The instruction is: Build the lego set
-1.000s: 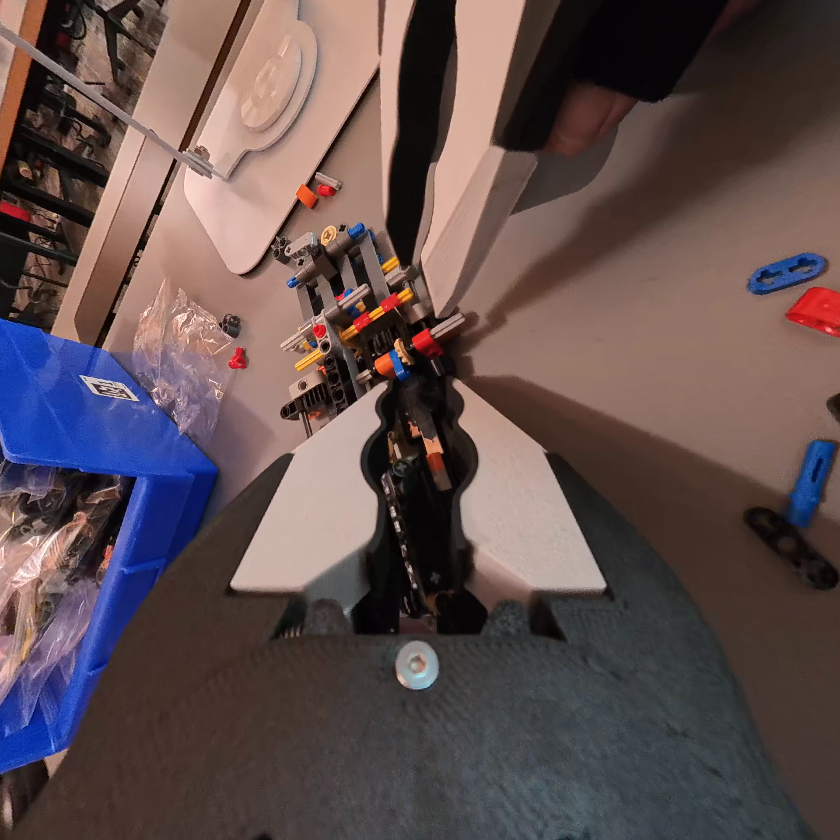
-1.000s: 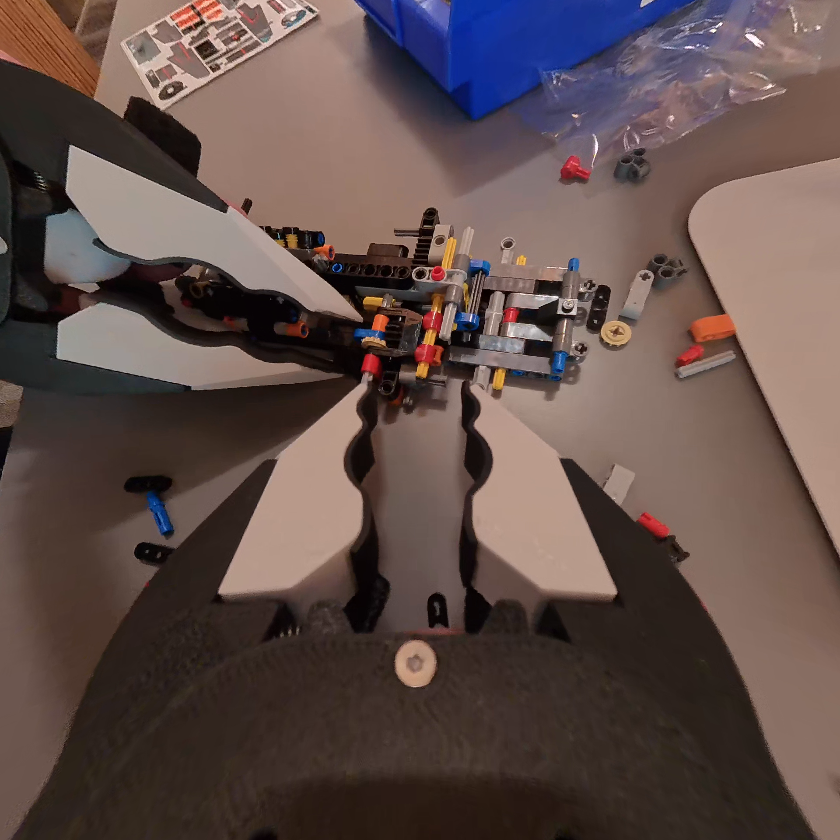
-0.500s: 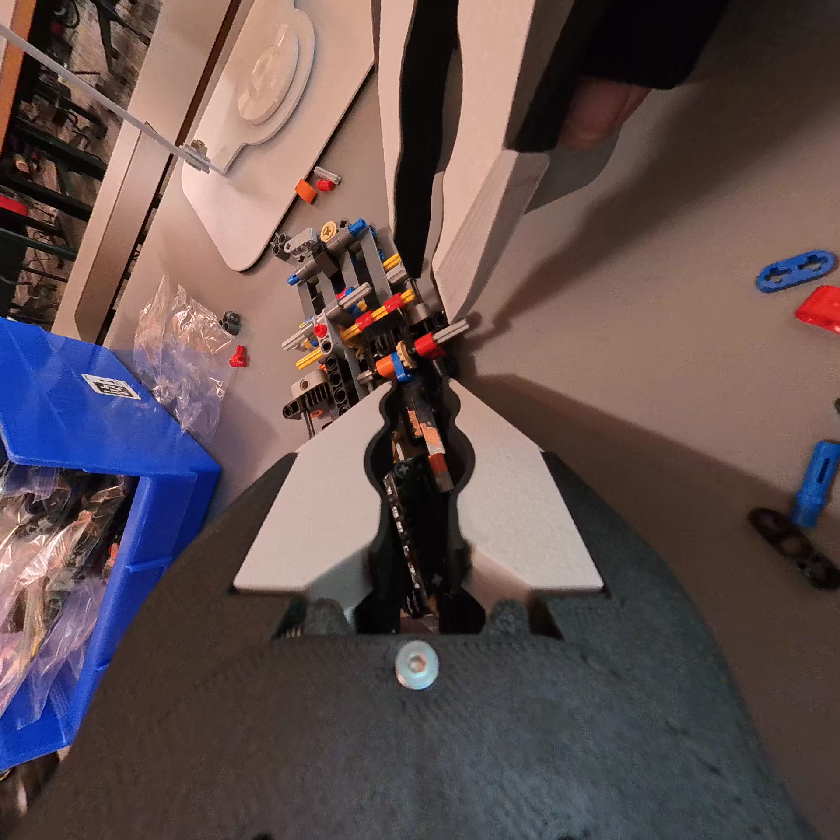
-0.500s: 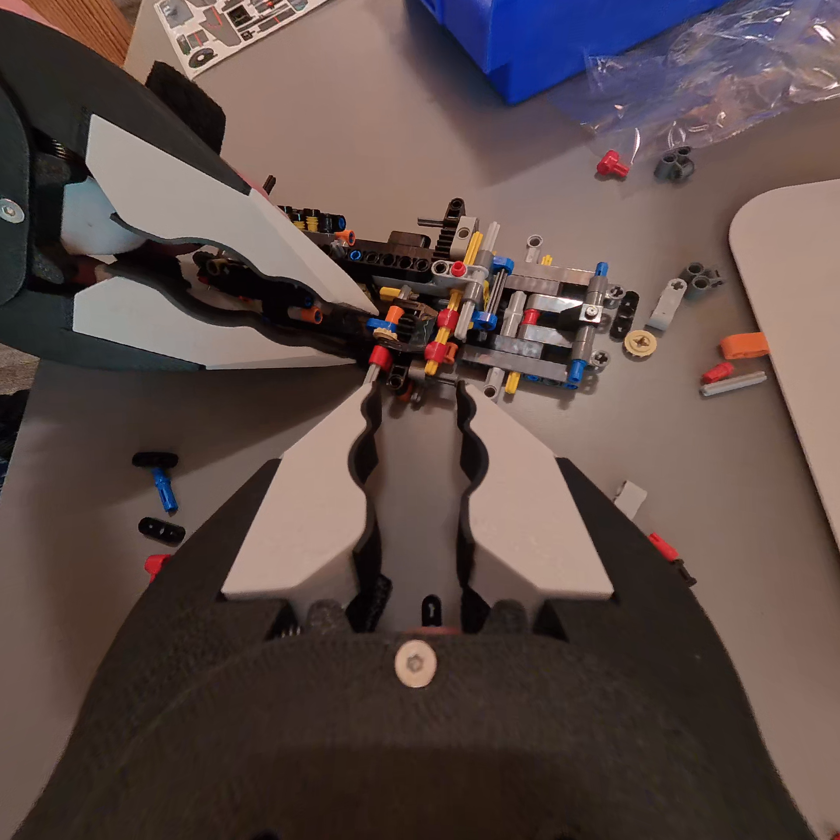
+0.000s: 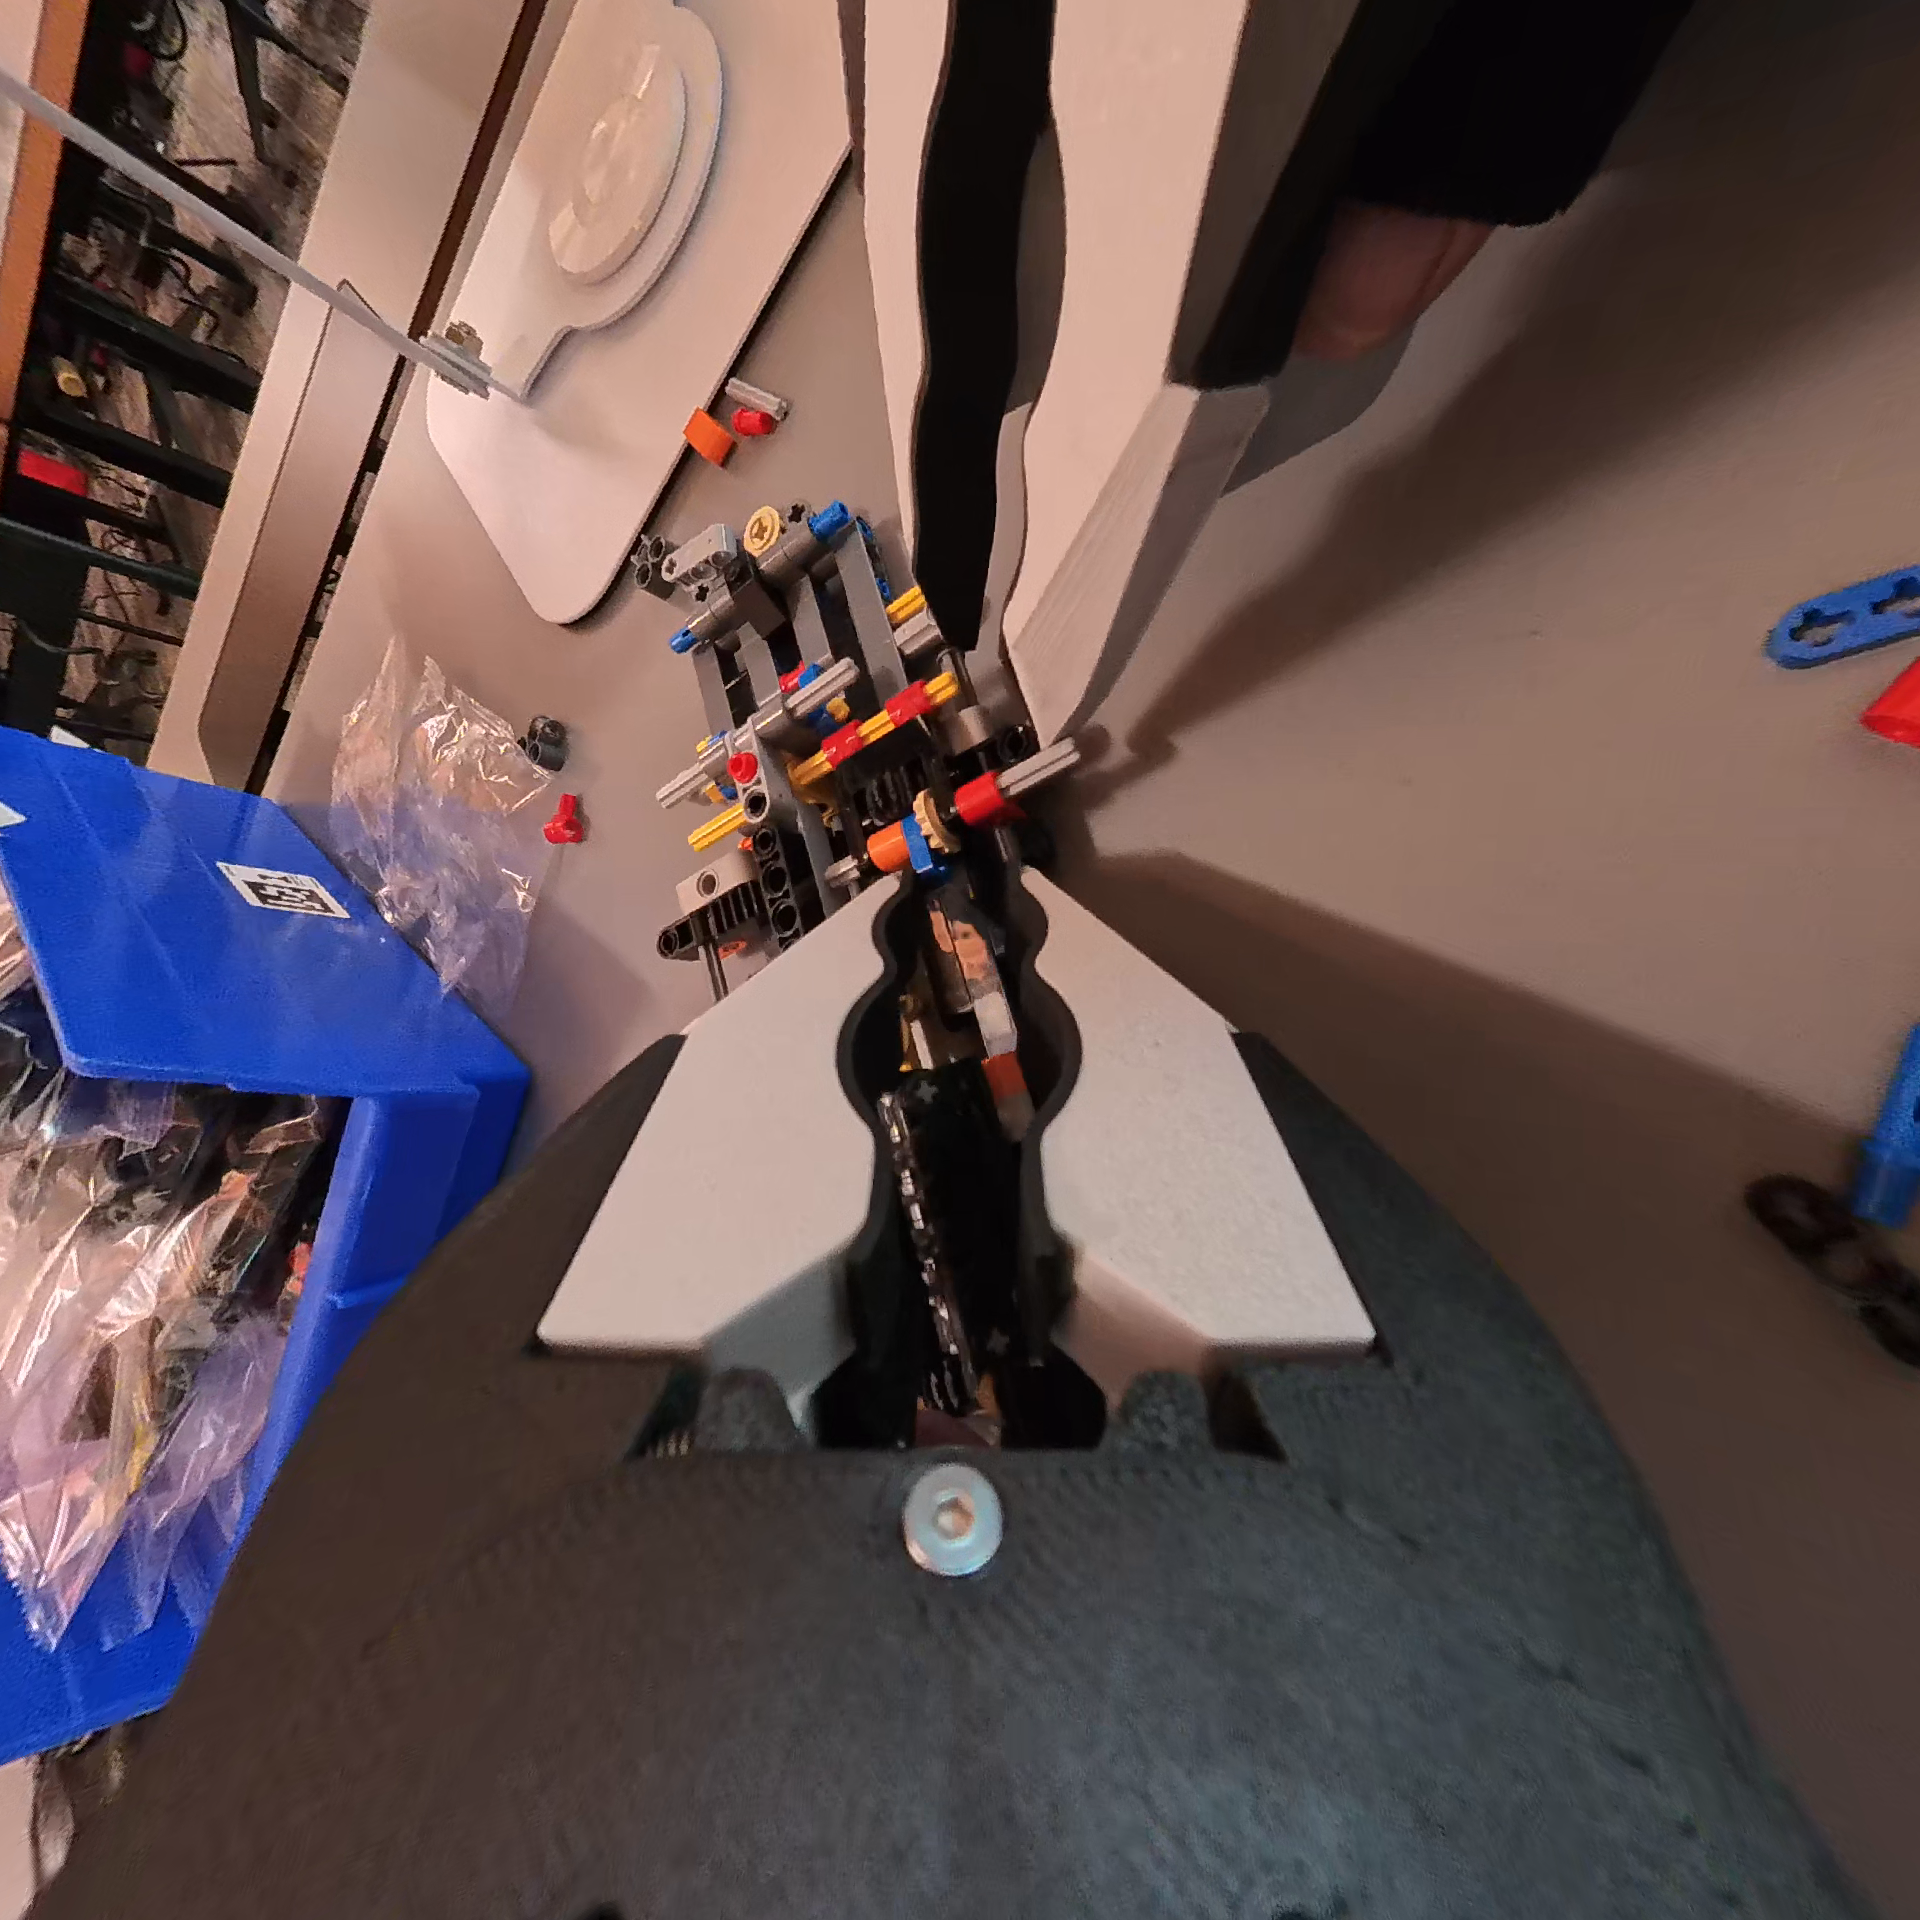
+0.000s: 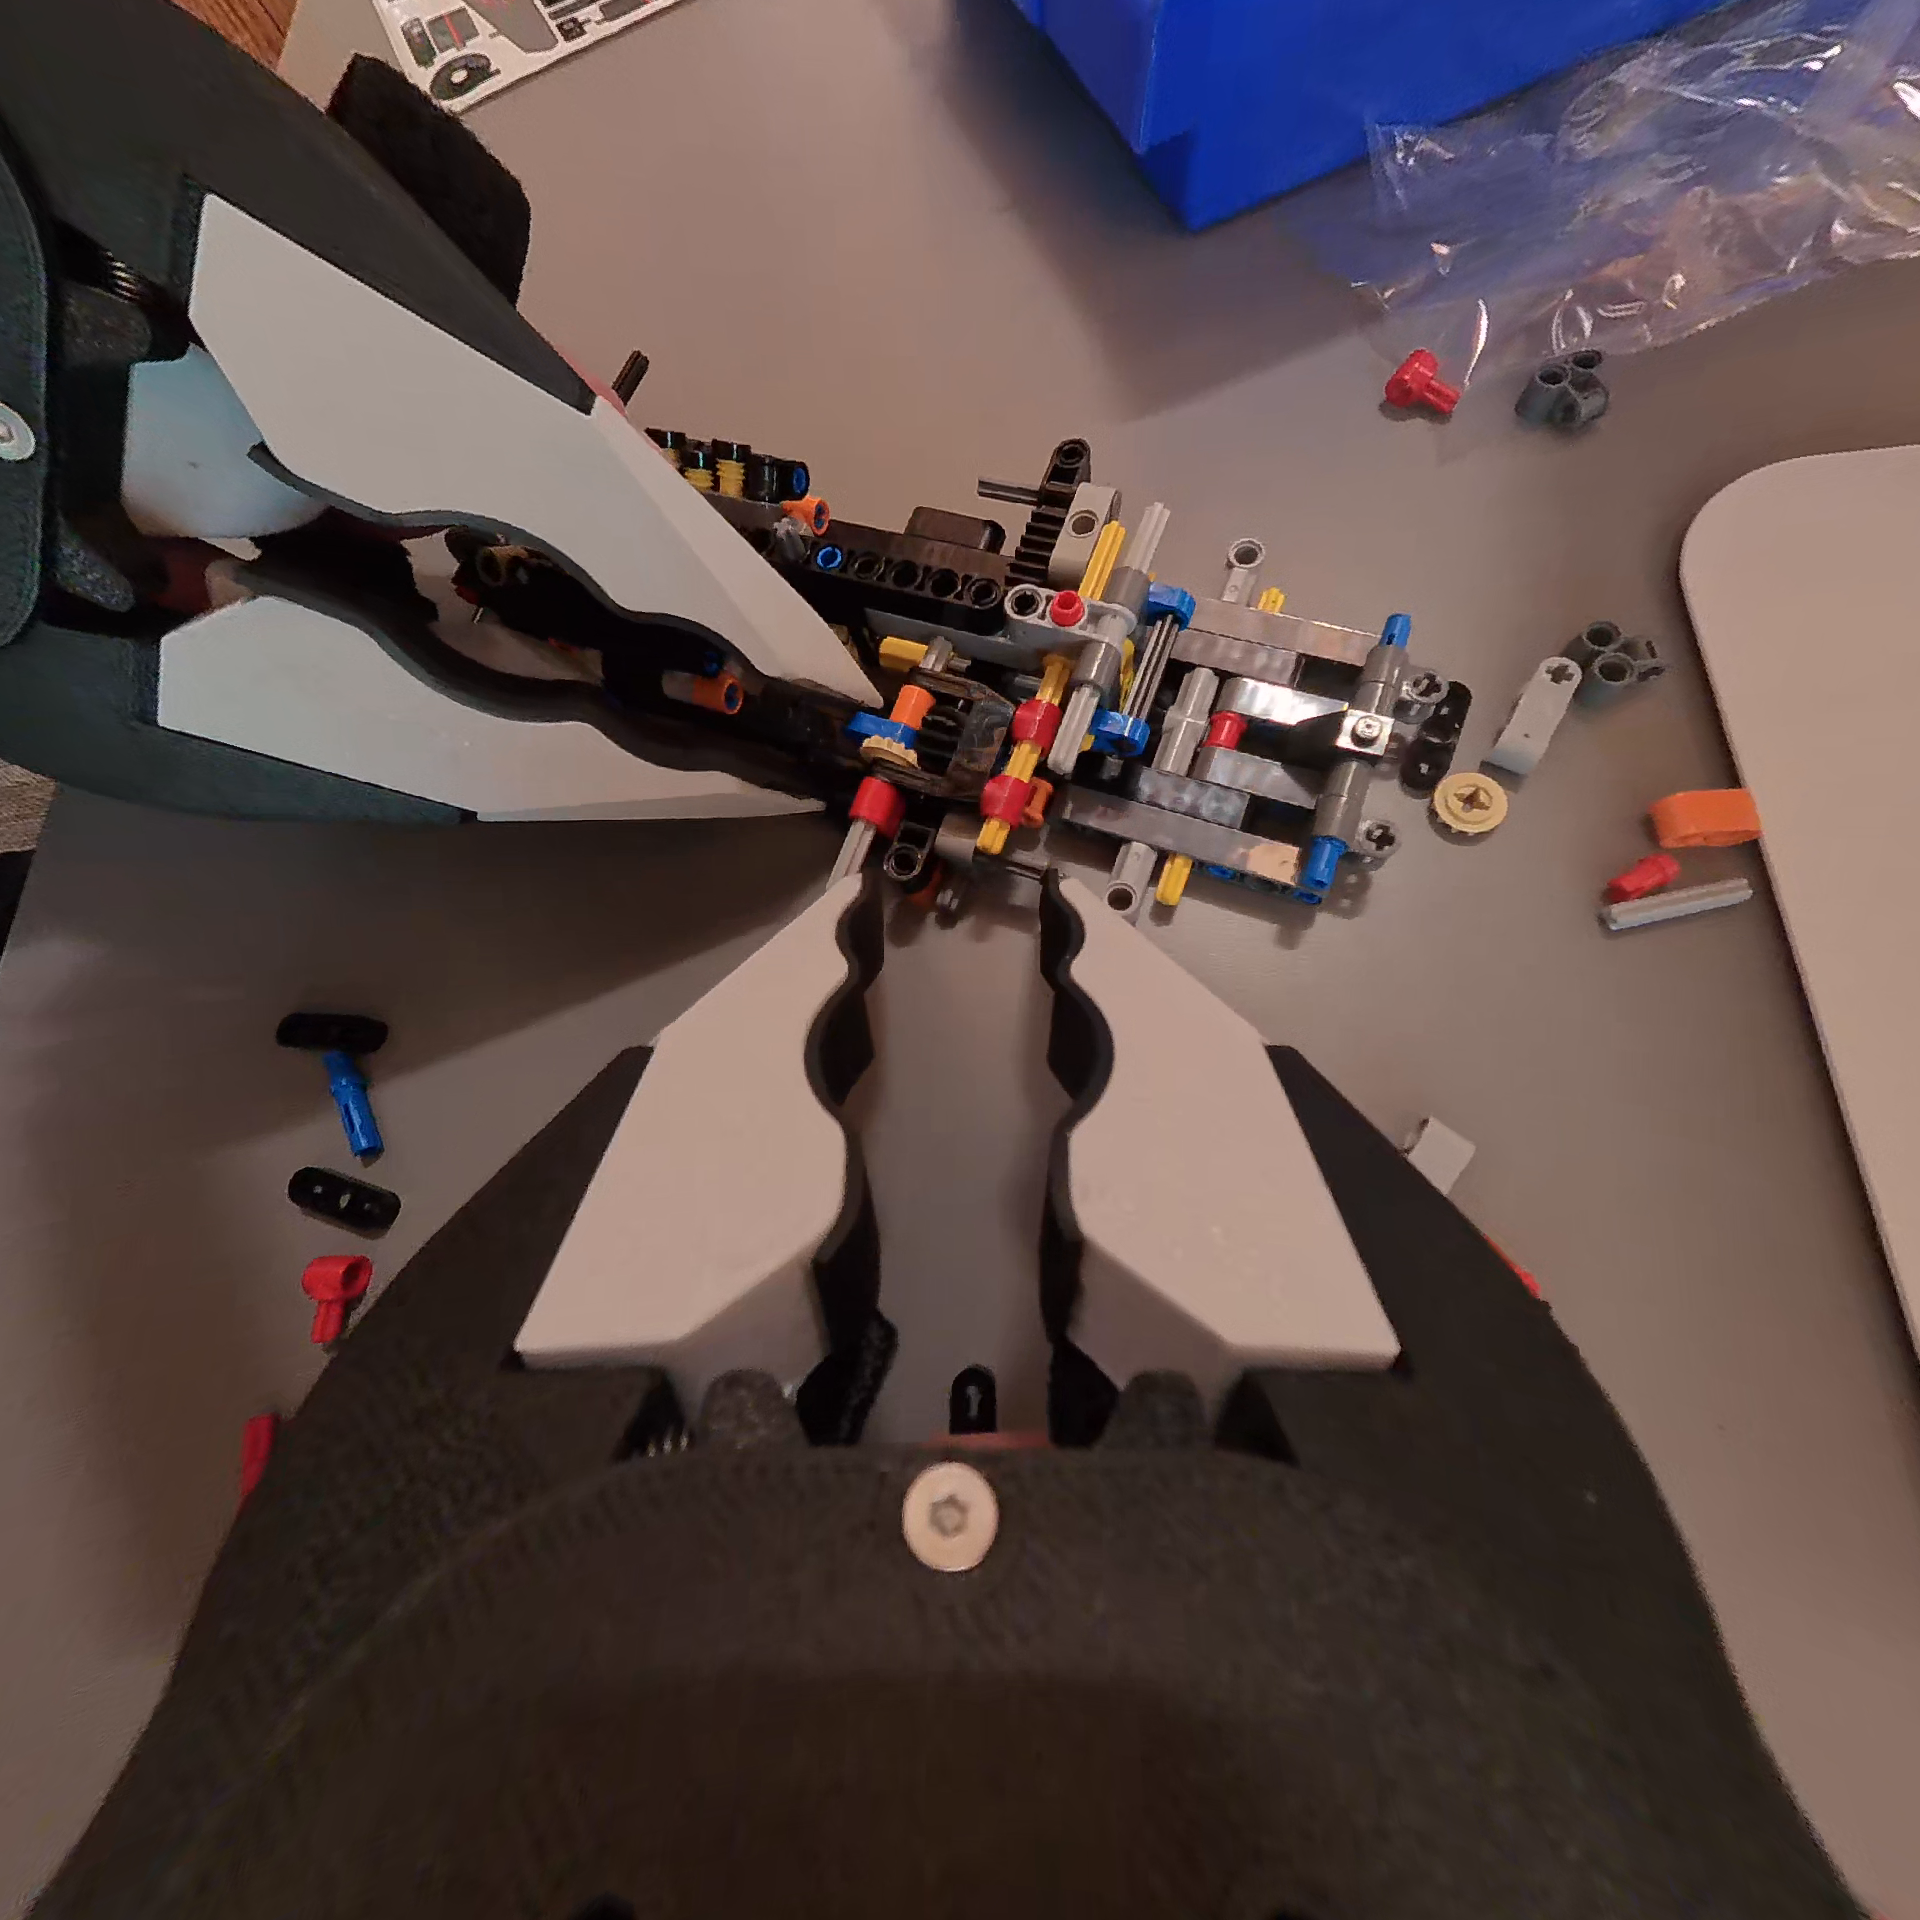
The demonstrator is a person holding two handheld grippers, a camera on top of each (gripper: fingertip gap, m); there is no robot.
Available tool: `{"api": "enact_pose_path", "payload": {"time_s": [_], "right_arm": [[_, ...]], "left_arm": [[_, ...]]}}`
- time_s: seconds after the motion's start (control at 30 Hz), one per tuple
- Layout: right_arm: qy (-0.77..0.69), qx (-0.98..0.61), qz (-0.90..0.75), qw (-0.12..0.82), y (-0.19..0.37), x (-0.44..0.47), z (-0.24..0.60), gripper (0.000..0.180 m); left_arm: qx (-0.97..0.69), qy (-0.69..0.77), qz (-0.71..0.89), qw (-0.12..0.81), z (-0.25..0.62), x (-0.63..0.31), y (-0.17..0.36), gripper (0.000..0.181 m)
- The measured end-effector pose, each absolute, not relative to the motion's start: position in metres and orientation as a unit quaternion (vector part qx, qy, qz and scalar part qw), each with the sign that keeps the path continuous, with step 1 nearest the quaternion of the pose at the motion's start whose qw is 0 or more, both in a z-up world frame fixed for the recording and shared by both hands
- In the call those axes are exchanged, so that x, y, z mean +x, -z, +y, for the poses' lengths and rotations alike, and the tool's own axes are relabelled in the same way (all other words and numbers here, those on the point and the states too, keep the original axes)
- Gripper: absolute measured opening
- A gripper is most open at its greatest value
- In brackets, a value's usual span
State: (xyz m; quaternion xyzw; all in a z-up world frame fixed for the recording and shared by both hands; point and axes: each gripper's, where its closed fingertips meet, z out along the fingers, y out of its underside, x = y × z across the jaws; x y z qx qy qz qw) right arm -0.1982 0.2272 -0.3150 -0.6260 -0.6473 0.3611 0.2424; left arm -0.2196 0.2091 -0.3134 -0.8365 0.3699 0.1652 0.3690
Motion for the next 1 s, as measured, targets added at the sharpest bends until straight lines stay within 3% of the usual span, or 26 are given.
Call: {"api": "enact_pose_path", "payload": {"time_s": [0.63,0.73,0.83,1.0], "right_arm": [[-0.348,-0.611,-0.661,0.262,0.315,-0.2,0.227,0.024],[-0.355,-0.613,-0.655,0.265,0.312,-0.199,0.228,0.029],[-0.362,-0.616,-0.649,0.263,0.311,-0.196,0.226,0.049],[-0.352,-0.617,-0.649,0.272,0.311,-0.193,0.217,0.056]], "left_arm": [[-0.843,-0.158,0.361,0.366,0.211,-0.223,0.314,0.011],[-0.843,-0.153,0.359,0.37,0.21,-0.223,0.313,0.013],[-0.843,-0.142,0.357,0.378,0.204,-0.221,0.308,0.02],[-0.84,-0.143,0.339,0.399,0.197,-0.23,0.29,0.033]]}}
